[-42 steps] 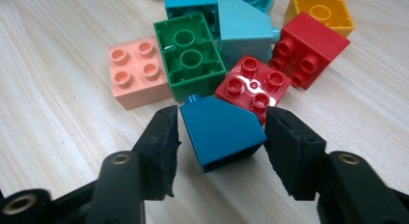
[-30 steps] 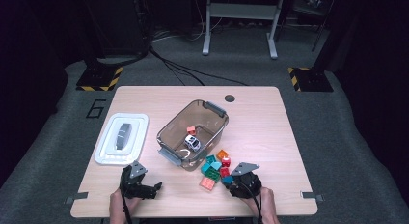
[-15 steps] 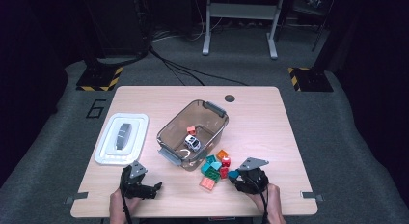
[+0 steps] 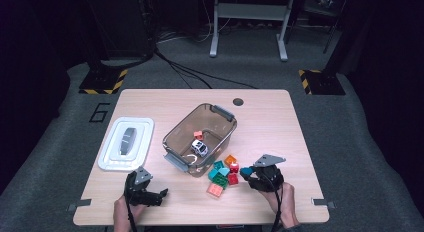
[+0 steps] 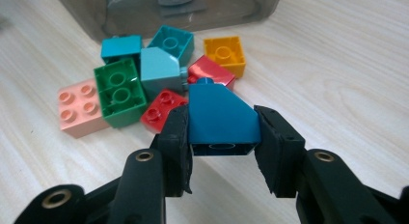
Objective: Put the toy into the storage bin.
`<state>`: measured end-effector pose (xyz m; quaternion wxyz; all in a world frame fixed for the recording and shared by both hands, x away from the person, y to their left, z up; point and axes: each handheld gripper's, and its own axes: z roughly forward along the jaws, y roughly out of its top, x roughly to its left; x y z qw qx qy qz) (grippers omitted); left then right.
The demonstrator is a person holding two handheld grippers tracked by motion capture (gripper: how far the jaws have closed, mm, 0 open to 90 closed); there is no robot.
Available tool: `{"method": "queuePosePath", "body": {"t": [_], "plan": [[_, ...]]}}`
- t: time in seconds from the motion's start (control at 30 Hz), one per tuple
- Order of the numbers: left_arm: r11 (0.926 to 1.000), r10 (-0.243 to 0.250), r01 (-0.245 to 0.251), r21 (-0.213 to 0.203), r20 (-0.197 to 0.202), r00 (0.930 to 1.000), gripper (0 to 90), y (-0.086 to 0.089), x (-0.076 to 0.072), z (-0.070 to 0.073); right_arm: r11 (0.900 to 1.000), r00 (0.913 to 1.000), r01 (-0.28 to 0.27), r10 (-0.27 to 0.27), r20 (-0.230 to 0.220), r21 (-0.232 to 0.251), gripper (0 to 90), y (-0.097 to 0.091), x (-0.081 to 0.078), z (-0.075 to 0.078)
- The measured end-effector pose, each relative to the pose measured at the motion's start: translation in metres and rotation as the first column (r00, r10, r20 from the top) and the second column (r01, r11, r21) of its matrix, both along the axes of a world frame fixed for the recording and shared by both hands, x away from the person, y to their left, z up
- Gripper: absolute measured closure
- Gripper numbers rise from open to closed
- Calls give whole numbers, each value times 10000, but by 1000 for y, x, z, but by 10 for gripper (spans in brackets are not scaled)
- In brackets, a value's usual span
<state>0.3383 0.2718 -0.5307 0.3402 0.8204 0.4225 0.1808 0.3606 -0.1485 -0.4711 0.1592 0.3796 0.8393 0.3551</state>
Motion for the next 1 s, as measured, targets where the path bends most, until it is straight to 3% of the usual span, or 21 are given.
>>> {"method": "queuePosePath", "body": {"t": [1.0], "plan": [[10000, -7, 7, 6, -1, 10000, 7, 0, 0, 0, 9979, 9979, 648, -648, 4, 95, 588, 1, 51, 18]]}}
